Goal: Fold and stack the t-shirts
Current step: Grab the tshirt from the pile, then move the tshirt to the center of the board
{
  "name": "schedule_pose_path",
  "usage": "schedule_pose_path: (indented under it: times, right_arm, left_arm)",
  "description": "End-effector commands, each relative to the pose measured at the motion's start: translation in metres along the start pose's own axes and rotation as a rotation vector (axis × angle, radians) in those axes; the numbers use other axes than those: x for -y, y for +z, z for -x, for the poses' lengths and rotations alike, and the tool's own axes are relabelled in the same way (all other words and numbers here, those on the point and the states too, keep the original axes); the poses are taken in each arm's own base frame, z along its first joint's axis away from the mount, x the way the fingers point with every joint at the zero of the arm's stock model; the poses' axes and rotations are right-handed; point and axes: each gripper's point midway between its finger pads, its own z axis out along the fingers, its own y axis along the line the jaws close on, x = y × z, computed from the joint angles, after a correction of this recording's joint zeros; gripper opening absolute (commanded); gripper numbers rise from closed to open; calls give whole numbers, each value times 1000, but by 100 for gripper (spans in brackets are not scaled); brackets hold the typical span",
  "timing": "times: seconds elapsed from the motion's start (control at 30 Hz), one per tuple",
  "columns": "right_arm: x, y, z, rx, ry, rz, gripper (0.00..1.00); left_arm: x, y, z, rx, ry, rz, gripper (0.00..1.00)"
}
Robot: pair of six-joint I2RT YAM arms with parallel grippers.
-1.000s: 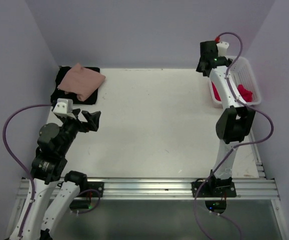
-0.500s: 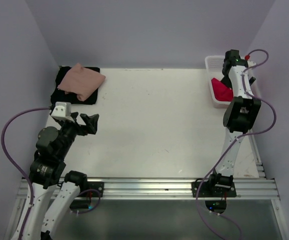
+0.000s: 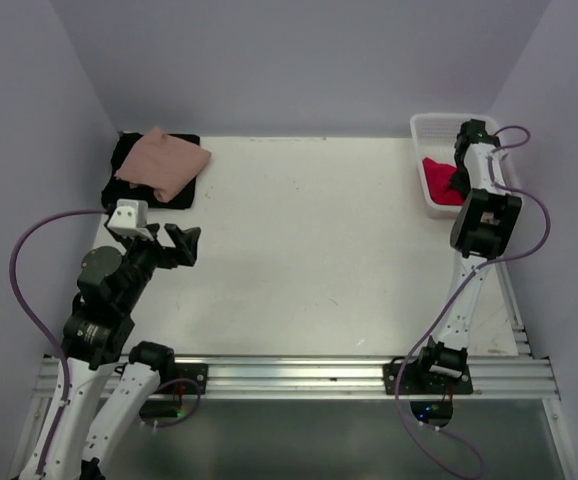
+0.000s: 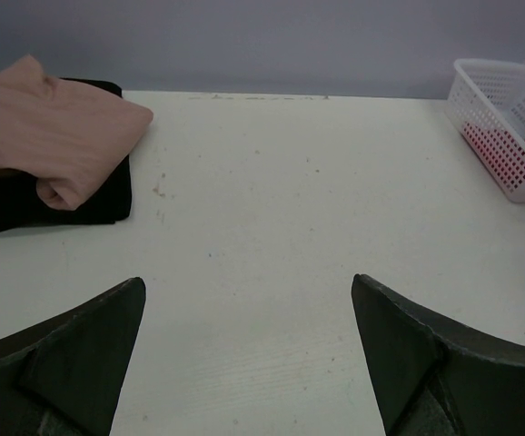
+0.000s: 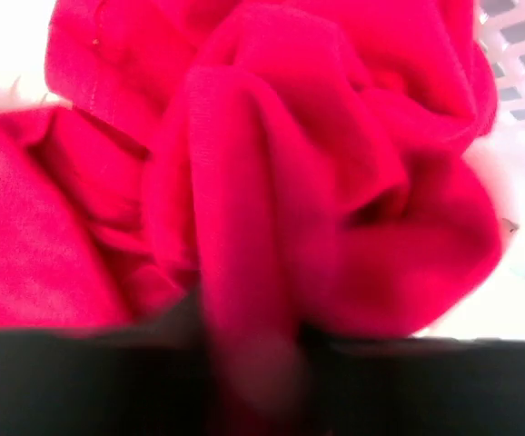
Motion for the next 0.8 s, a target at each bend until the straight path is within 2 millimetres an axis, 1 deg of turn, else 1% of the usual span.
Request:
schedule_pose_path:
  times: [0.0,0.03,0.07,0.1,0.13,0.17,0.2,0.23,0.27,0.3,0.33,0.37,0.4,0.43,0.47,0.5,0.53,0.63,0.67,0.7,0.77]
  right_arm:
    - [-23,-1,-11,-70,-20,130,0]
    - [-31,-6,-7,-63,-7,181,0]
    - [-33,-4,-18,-80,-36,209,0]
    - [-37,-13,-14,-56,-38,255,0]
    - [-47,-44,16,59,-1,348,0]
    - [-44,-49,8,59,-7,373,0]
    - [-53,-66,23,124,16,450,0]
    - [-50,-106,43,199,43,531,0]
    - [-56,-117,31,182,28,609,0]
    - [-66,-142,49,275,45,707,0]
    - [-59,-191,65,369,54,801,0]
    - [-63,-202,50,366,17,876,0]
    - [-68,-236,58,457,10,958,0]
    - [-66,-255,56,496,-6,999,0]
    - [-55,-285,54,558,-24,1039,0]
    - [-58,-307,49,594,-47,1089,0]
    - [-48,-329,45,628,-56,1125,0]
    - [-44,-371,27,664,-103,1245,0]
    - [-39,-384,18,670,-119,1282,0]
    - [-42,-405,4,672,-164,1366,0]
    - [-43,-424,-12,639,-212,1446,0]
  left_arm:
    - [9,-1,18,48,1,-36,100]
    - [8,-1,19,49,1,-35,100]
    - [9,0,18,46,0,-36,100]
    - [9,0,18,48,0,-39,100]
    - [10,0,18,47,-2,-44,100]
    - [10,1,18,49,-3,-44,100]
    - [11,1,18,49,-5,-51,100]
    - [12,3,17,43,-8,-56,100]
    - [13,3,16,42,-9,-59,100]
    - [14,3,16,42,-10,-67,100]
    - [15,4,16,41,-12,-68,100]
    - [15,3,16,42,-13,-71,100]
    - [16,2,17,46,-13,-77,100]
    - [16,2,17,51,-13,-75,100]
    - [15,2,16,48,-13,-74,100]
    - [15,2,15,49,-12,-75,100]
    - [15,1,16,54,-11,-74,100]
    - [16,0,16,57,-10,-81,100]
    - [16,0,16,56,-10,-79,100]
    - [16,0,16,56,-8,-79,100]
    - [16,-1,17,62,-8,-82,100]
